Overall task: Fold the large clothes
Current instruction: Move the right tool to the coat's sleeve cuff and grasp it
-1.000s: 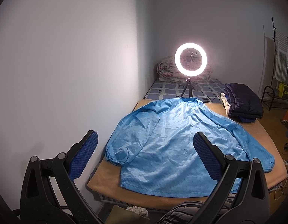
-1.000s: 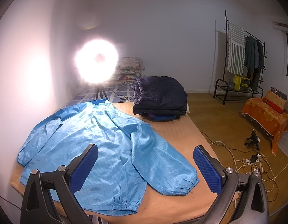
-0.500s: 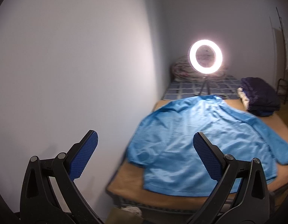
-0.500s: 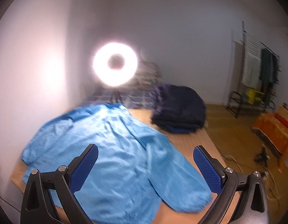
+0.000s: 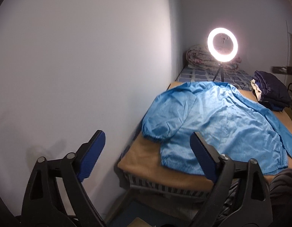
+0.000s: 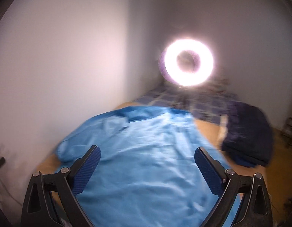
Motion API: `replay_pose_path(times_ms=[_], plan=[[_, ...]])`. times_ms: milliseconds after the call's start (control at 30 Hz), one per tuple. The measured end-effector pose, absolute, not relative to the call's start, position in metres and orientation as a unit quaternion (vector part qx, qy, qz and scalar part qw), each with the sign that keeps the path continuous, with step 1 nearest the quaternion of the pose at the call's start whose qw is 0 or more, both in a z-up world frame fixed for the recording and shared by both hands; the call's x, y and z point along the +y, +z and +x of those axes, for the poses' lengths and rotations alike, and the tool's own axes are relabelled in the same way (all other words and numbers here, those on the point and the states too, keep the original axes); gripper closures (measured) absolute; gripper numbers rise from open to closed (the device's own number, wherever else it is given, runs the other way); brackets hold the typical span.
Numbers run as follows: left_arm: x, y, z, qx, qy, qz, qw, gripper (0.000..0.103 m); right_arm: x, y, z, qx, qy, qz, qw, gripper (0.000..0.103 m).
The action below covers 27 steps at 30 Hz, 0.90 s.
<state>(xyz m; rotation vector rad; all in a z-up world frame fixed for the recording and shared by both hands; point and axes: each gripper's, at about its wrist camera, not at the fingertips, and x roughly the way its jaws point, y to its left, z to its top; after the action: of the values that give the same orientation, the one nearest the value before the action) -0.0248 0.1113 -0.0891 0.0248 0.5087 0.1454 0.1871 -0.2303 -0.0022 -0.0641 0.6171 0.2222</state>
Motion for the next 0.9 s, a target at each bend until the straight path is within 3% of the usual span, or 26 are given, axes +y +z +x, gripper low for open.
replay_pose_path(times_ms=[267, 433, 700, 767, 900], plan=[[0.132, -0.109, -0.025, 0.271, 0.082, -0.014, 0.959, 0.011, -0.116, -0.051, 0.265, 0.393, 0.237, -0.084, 0.884, 0.018], [0.138, -0.116, -0.024, 0.277, 0.092, -0.005, 0.956, 0.011, -0.058, -0.096, 0.294, 0.451, 0.288, -0.048, 0.843, 0.039], [0.154, -0.131, -0.022, 0.299, 0.109, -0.013, 0.948, 0.012, 0.05, -0.156, 0.309, 0.489, 0.377, -0.059, 0.784, 0.04], [0.16, -0.136, -0.021, 0.308, 0.113, -0.022, 0.945, 0.021, 0.073, -0.172, 0.312, 0.502, 0.387, -0.055, 0.772, 0.04], [0.171, -0.142, -0.023, 0.32, 0.111, -0.039, 0.94, 0.022, 0.104, -0.197, 0.313, 0.516, 0.4, -0.058, 0.755, 0.04]])
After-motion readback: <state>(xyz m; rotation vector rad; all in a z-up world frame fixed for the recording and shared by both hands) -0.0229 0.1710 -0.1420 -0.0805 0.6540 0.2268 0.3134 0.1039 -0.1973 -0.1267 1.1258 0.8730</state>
